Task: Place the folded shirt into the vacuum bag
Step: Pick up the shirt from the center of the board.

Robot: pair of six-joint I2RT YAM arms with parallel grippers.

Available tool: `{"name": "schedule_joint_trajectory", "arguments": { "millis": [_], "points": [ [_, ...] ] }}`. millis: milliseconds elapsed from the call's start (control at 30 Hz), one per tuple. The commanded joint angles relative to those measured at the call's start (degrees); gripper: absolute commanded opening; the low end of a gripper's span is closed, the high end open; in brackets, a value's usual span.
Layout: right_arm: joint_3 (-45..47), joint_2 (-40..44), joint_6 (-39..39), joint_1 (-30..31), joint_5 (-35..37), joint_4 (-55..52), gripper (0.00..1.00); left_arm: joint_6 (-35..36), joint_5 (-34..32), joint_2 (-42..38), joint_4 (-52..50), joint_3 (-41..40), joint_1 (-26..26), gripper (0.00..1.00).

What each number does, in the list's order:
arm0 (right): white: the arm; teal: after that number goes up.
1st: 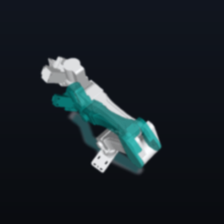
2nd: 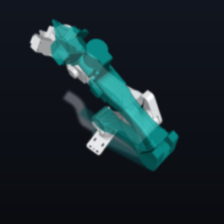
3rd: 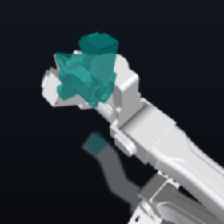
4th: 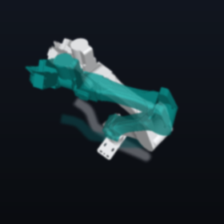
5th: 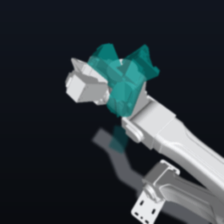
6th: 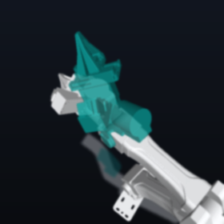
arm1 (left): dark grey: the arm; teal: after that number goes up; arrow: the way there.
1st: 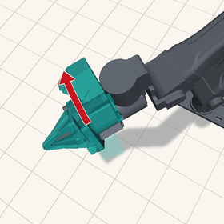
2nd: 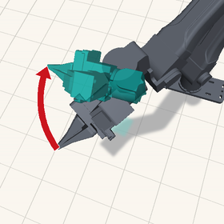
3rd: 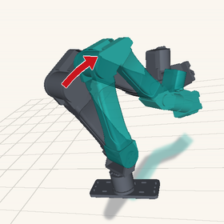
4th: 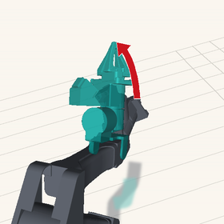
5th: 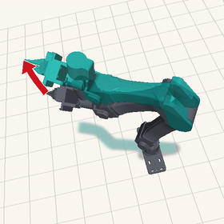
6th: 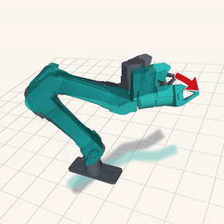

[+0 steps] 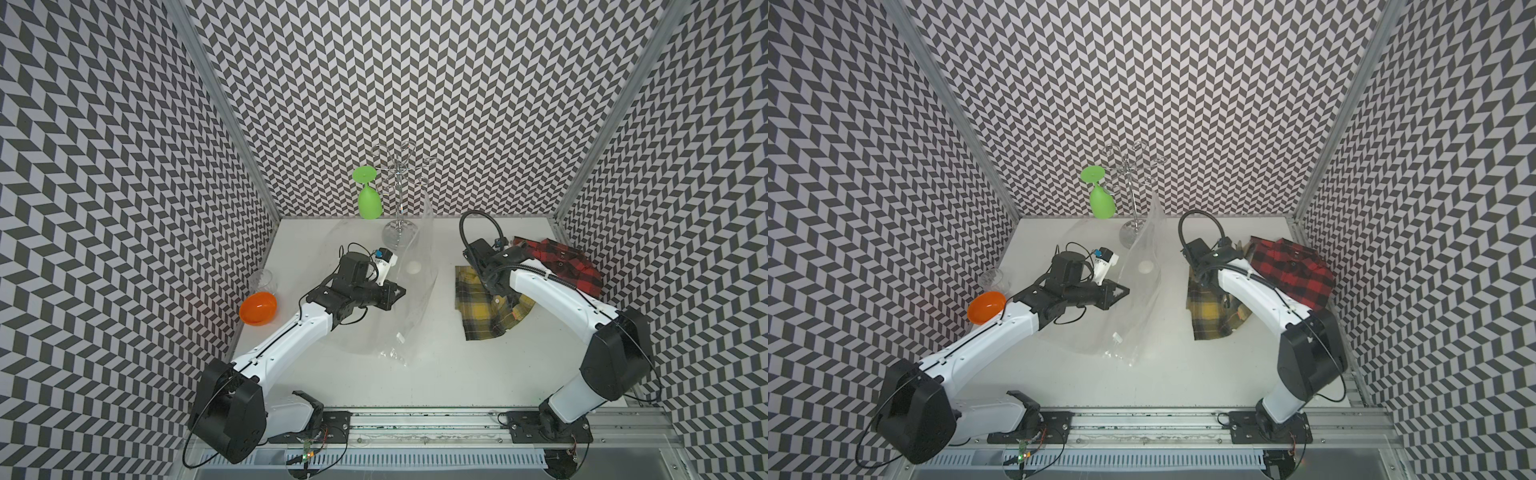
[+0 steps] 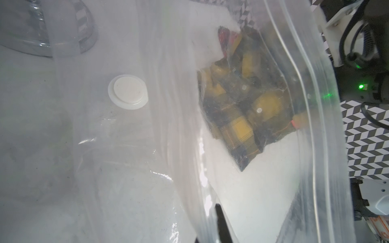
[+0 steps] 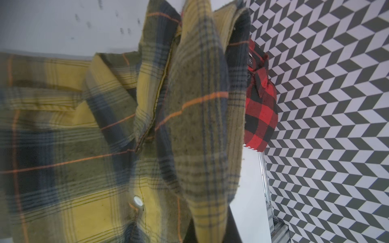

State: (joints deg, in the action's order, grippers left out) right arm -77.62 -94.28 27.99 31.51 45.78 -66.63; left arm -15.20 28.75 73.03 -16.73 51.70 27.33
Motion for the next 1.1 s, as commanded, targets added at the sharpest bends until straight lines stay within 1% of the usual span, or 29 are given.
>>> {"name": "schedule_joint_trajectory", "arguments": {
  "millis": [0,167,233,300,367,400,467,533,567,633,767,800,867,900,933,1000,1033,1067],
  "points": [
    [0.9,-2.8,3.1,3.0,2.6,3.4,0.0,0.0,-0.3,-1.7,2.1,-1.3,-0.4,0.0],
    [3.5,-3.1,4.4,5.1,-0.2,12.3,0.0,-0.4,-1.1,-1.8,2.9,-4.0,-0.5,0.0],
    [5.6,-2.2,4.0,5.2,-4.2,16.4,0.0,-0.4,-1.2,-1.6,3.0,-4.4,-0.5,0.0],
    [9.8,-0.3,2.9,5.0,-8.7,22.7,0.02,-0.4,-1.2,-1.4,3.0,-4.3,-0.5,0.0],
    [14.2,0.9,1.8,3.6,-12.6,28.6,0.02,-0.4,-1.2,-1.1,3.1,-4.0,-0.5,0.0],
    [15.7,0.7,1.3,2.1,-15.1,29.7,0.02,-0.3,-1.2,-0.9,3.0,-3.8,-0.5,0.0],
    [17.1,-0.1,0.5,-0.1,-17.7,30.8,0.03,-0.3,-1.0,-0.6,2.8,-3.5,-0.5,0.0],
    [18.5,-0.5,-0.9,-1.2,-19.6,32.5,0.07,-0.3,-1.0,-0.5,2.8,-3.4,-0.4,0.0],
    [19.0,-0.8,-1.7,-1.7,-21.2,33.5,0.11,-0.2,-1.0,-0.5,2.8,-3.4,-0.5,0.0],
    [19.4,-1.9,-2.6,-3.0,-24.6,34.7,0.21,-0.3,-1.0,-0.3,2.8,-3.5,-0.5,0.0],
    [20.2,-3.0,-4.1,-4.7,-30.2,37.0,0.45,-0.3,-1.1,0.0,2.5,-3.0,-0.6,0.0],
    [20.3,-2.9,-4.2,-4.8,-30.5,37.3,0.47,-0.2,-1.2,0.0,2.4,-2.9,-0.6,0.0],
    [20.5,-2.2,-4.2,-5.0,-31.3,37.5,0.47,-0.2,-1.5,-0.1,2.2,-2.8,-0.6,0.0],
    [20.5,-1.6,-4.9,-5.2,-34.3,37.9,0.59,-0.1,-1.5,-0.1,2.2,-2.8,-0.8,0.0],
    [20.4,-1.0,-5.0,-5.3,-35.1,37.9,0.61,-0.2,-1.6,0.0,2.1,-2.7,-0.8,0.0],
    [20.0,-0.1,-5.0,-5.4,-35.1,37.6,0.61,-0.3,-1.6,0.2,2.1,-2.6,-0.9,0.0],
    [19.7,0.4,-5.0,-5.4,-37.5,37.2,0.61,-0.3,-1.6,0.2,2.0,-2.6,-0.8,0.0],
    [19.6,0.8,-5.0,-5.4,-37.5,36.9,0.61,-0.4,-1.5,0.3,2.1,-2.5,-0.8,0.0]
  ]
}}
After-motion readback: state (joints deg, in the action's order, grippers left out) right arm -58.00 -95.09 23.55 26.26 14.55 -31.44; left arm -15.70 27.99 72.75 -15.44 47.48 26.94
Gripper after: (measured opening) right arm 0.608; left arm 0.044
